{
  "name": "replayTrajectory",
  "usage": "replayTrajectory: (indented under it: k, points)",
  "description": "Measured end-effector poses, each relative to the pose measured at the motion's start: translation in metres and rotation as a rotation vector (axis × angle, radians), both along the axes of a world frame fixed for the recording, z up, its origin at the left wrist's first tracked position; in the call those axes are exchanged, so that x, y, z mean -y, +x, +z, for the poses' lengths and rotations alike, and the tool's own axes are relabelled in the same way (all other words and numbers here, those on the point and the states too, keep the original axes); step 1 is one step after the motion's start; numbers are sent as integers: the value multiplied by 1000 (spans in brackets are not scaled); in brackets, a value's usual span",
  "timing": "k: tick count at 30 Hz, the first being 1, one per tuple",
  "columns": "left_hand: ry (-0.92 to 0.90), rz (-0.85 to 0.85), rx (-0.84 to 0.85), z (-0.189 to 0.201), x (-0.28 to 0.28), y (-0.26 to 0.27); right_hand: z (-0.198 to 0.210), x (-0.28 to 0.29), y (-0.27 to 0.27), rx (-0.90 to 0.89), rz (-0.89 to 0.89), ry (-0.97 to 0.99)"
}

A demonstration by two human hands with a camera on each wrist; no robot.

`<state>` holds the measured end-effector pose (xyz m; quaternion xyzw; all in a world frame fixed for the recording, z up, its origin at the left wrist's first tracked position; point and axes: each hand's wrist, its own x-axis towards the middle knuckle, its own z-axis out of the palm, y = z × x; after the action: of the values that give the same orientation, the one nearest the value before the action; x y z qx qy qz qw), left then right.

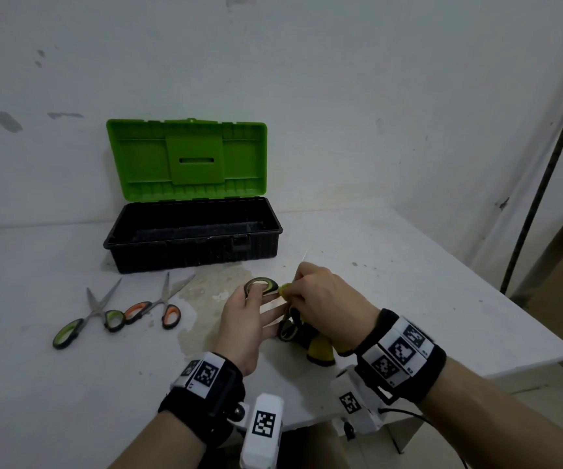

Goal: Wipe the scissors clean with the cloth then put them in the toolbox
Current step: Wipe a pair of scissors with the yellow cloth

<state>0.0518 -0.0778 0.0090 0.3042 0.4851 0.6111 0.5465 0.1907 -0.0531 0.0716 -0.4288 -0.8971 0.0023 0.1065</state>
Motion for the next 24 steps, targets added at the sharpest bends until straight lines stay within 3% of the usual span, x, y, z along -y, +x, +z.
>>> replayTrajectory:
  k: [5, 10, 13, 21, 24]
  points:
    - [4, -38, -24, 2, -1, 0, -3, 6, 5, -78, 11, -30]
    - [12, -29, -21, 2, -2, -6, -1, -3, 22, -137, -90, -10]
    - [27, -25, -21, 3, -3, -10, 2, -1, 26, -189, -32, 12]
    - [59, -12, -41, 7, -4, -6, -12, 15, 14, -100, 135, -37]
    - [69, -43, -28, 8, -4, -6, -8, 11, 16, -174, 93, 1]
